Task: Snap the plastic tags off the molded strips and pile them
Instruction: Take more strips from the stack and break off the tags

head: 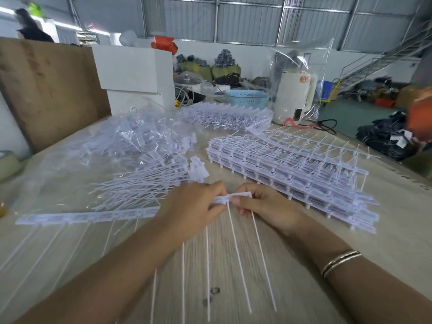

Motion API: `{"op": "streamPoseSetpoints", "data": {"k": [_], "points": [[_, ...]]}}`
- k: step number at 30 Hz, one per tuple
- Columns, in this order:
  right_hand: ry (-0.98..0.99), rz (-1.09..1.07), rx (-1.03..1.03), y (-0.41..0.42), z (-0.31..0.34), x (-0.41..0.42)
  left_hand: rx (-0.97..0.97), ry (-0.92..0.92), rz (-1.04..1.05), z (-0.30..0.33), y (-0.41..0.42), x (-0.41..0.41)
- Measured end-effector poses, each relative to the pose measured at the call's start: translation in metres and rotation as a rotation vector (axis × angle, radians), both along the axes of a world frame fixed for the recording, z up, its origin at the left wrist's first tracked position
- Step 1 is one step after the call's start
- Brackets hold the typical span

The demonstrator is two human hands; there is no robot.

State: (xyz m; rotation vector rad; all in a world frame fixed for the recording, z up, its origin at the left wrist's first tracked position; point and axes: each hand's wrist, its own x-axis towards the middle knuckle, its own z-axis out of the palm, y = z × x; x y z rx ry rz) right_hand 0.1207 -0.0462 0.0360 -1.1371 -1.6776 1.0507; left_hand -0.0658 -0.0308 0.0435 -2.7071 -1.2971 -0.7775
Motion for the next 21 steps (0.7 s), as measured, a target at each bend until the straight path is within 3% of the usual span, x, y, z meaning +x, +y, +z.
{"op": "streamPoseSetpoints", "data": {"k": [3,6,10,15,18,21], "points": [[-0.043,0.016,0.095,-0.002,-0.001,0.002,-0.053,-0.058,-0.041,-0.005,0.000,-0.004],[-0.034,0.009,0.204,-0.001,-0.001,-0.001,-0.129,-0.243,-0.109,-0.005,0.000,-0.005],[0.095,-0.050,0.237,0.002,-0.001,0.001,-0.228,-0.428,-0.138,-0.007,0.002,-0.007],[-0.178,-0.127,0.170,0.011,-0.010,0.006,-0.176,-0.326,-0.096,-0.008,0.001,-0.011],[-0.363,-0.214,0.253,0.012,-0.012,0.002,-0.124,-0.233,-0.058,-0.008,-0.002,-0.008],[-0.295,-0.178,0.335,0.005,-0.009,-0.006,-0.094,-0.213,-0.075,-0.008,-0.006,-0.002]]}}
